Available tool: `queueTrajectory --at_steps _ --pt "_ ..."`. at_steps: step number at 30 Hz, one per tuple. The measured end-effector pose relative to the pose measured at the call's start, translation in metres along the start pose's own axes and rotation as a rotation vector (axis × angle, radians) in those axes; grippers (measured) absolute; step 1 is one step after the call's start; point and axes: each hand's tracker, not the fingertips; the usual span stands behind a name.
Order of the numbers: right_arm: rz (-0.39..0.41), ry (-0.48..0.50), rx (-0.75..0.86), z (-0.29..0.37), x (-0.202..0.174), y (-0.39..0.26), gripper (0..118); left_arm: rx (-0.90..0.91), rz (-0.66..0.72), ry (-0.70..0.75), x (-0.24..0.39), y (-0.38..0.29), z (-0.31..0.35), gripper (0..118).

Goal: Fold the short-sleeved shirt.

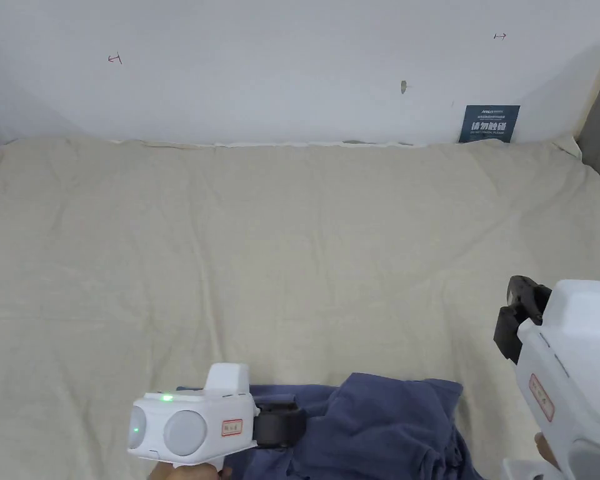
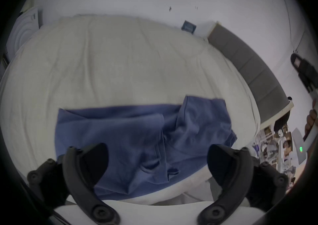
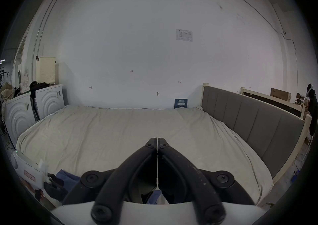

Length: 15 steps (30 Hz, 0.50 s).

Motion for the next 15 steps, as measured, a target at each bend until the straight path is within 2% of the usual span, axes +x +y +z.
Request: queueTrajectory --at_steps 5,7,8,9,10,11,15 --pt "0.005 0.01 0.006 -0.001 -0.001 0.003 2 0.287 -0.011 0.111 -0.012 0.007 0.049 104" --pt "0.008 0.013 0.008 -0.001 -0.002 0.005 3 0.388 -0.021 0.174 -0.018 0.006 0.061 97" --pt "0.008 0.015 0.009 -0.001 -0.003 0.005 3 0.412 -0.027 0.203 -0.021 0.006 0.065 82" --pt "0.008 0.018 0.008 -0.002 -0.003 0.005 3 0.408 -0.03 0.246 -0.023 0.005 0.066 61" --pt "0.008 0.019 0.008 -0.002 -0.003 0.005 3 0.402 -0.042 0.27 -0.026 0.003 0.064 27" --pt "0.008 0.019 0.007 -0.002 -0.003 0.006 3 0.372 -0.06 0.294 -0.028 0.003 0.059 2" --pt "0.001 0.02 0.005 -0.002 -0.002 0.005 3 0.244 -0.052 0.265 -0.039 -0.011 0.03 0"
